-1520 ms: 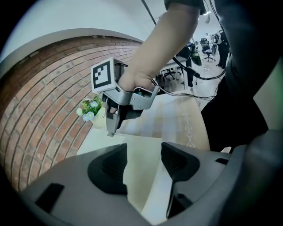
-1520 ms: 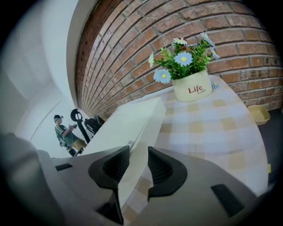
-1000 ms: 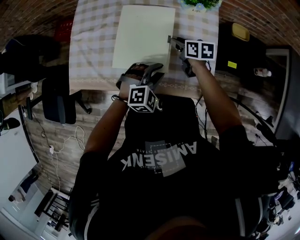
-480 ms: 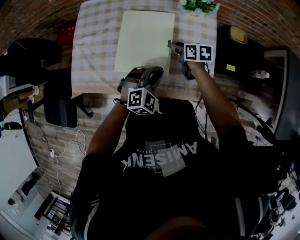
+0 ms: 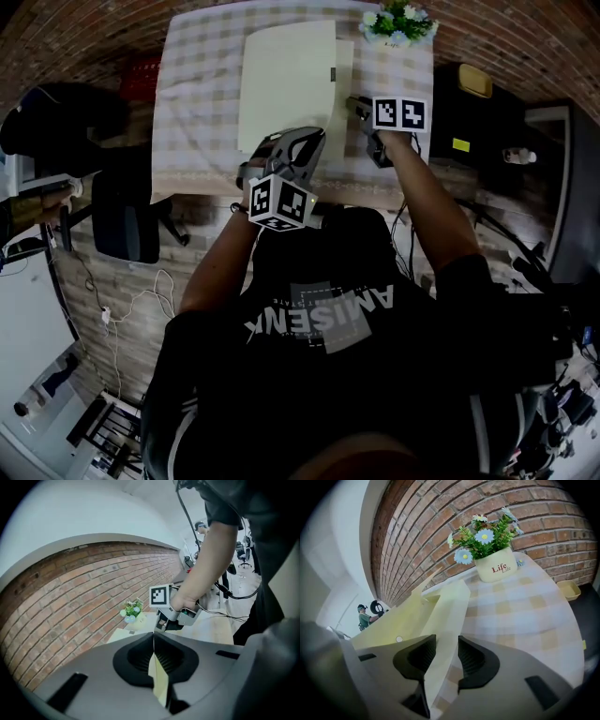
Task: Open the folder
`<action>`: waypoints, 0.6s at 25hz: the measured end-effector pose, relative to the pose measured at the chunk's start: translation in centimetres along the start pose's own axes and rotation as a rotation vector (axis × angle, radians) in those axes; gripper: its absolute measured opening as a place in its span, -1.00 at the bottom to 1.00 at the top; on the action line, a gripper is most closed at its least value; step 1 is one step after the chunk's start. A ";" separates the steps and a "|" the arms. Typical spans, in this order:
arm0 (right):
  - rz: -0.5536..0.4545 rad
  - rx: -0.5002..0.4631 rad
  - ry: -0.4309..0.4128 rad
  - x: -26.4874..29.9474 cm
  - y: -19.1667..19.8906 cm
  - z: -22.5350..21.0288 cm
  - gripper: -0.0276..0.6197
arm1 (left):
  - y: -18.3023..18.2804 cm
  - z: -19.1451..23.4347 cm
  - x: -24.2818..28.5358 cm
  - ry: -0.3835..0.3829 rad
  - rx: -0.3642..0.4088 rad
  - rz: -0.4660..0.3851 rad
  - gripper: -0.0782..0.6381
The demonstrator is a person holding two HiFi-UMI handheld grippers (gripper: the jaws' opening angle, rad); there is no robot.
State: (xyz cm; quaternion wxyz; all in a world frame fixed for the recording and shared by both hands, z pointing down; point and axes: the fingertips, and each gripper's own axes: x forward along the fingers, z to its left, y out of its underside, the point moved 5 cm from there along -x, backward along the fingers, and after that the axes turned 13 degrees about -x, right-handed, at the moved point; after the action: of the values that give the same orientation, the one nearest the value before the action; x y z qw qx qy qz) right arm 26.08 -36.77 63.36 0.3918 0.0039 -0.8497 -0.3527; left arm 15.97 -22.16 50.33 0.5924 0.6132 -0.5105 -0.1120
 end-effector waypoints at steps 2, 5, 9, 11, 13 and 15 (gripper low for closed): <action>0.003 -0.002 0.009 0.0 0.0 0.0 -0.37 | -0.4 0.7 -0.8 -0.013 0.016 -0.026 -0.74; 0.008 0.003 0.022 0.0 0.0 0.0 -0.36 | -0.5 1.8 -2.3 -0.052 0.028 -0.060 -0.74; 0.019 0.005 0.049 -0.1 0.1 0.2 -0.36 | -0.6 3.7 -4.9 -0.121 0.002 -0.095 -0.74; 0.022 0.003 0.062 -0.1 0.1 0.2 -0.36 | -0.8 4.7 -6.1 -0.151 -0.014 -0.110 -0.74; 0.025 0.001 0.073 0.0 -0.1 0.3 -0.36 | -0.7 5.9 -7.1 -0.179 -0.033 -0.119 -0.74; 0.026 0.003 0.086 0.0 -0.1 0.4 -0.36 | -0.4 6.9 -8.1 -0.205 -0.051 -0.126 -0.74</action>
State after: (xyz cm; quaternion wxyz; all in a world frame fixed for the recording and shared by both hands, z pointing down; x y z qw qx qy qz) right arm 25.77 -36.61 63.14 0.4327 0.0088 -0.8326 -0.3457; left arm 7.34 -20.31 44.32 0.5445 0.6139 -0.5258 -0.2241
